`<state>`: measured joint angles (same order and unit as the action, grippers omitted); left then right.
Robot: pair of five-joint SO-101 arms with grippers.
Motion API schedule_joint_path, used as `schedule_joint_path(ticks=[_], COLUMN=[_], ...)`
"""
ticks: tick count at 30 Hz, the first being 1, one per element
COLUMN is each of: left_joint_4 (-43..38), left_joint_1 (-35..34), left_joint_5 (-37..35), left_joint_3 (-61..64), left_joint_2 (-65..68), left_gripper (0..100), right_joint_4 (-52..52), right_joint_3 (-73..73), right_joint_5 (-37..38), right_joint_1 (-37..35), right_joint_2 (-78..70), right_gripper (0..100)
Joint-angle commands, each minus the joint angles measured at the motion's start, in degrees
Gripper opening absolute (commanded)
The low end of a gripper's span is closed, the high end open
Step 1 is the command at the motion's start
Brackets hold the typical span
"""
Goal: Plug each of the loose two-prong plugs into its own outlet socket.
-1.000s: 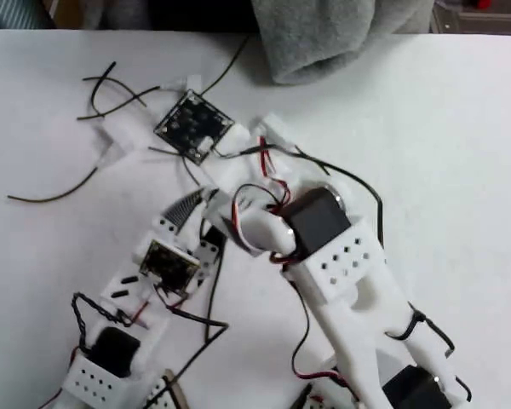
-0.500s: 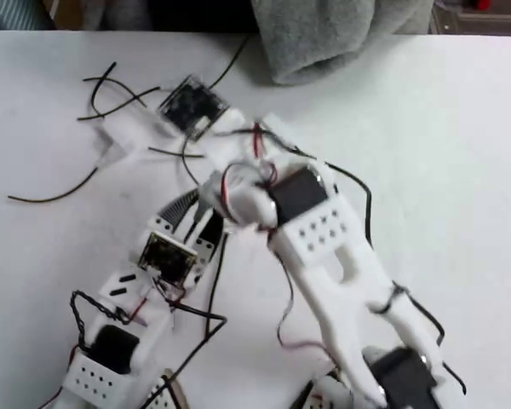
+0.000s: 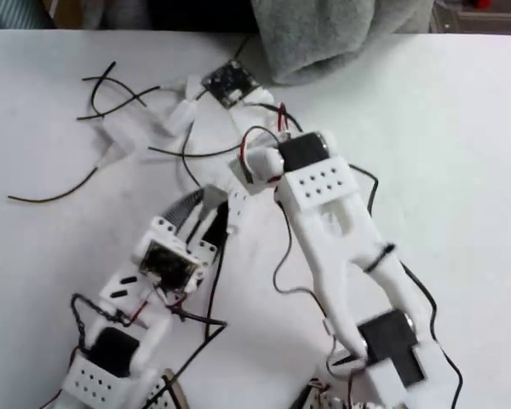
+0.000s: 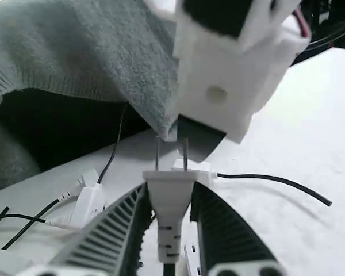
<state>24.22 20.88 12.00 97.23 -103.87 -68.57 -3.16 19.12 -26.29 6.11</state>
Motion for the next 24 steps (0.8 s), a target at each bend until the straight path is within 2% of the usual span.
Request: schedule_joint_path(ticks=[1, 7, 11, 18, 24], left_joint_4=[-0.26, -0.26, -0.26, -0.26, -0.26], left_joint_1=[-0.04, -0.04, -0.04, -0.04, -0.13], left_joint_5=[-0.35, -0.26, -0.26, -0.26, -0.18], left_joint_3=[-0.26, -0.26, -0.26, -0.26, -0.26], left_joint_2=[-0.66, -0.66, -0.66, -0.66, -0.66], left_gripper=[2, 2, 2, 2, 2], right_joint_4=[-9.19, -18.95, -21.32, -15.87, -8.75], right_joint_3=[11.6, 15.03, 14.95, 9.05, 7.74], right_joint_5=[0.44, 0.44, 0.35, 0.35, 0.35], right_joint_1=[-3.21, -12.44, -14.81, -12.79, -5.32], right_joint_2=[9.54, 14.55, 12.26, 3.65, -2.51], right_gripper=[1.9, 1.9, 1.9, 1.9, 1.9])
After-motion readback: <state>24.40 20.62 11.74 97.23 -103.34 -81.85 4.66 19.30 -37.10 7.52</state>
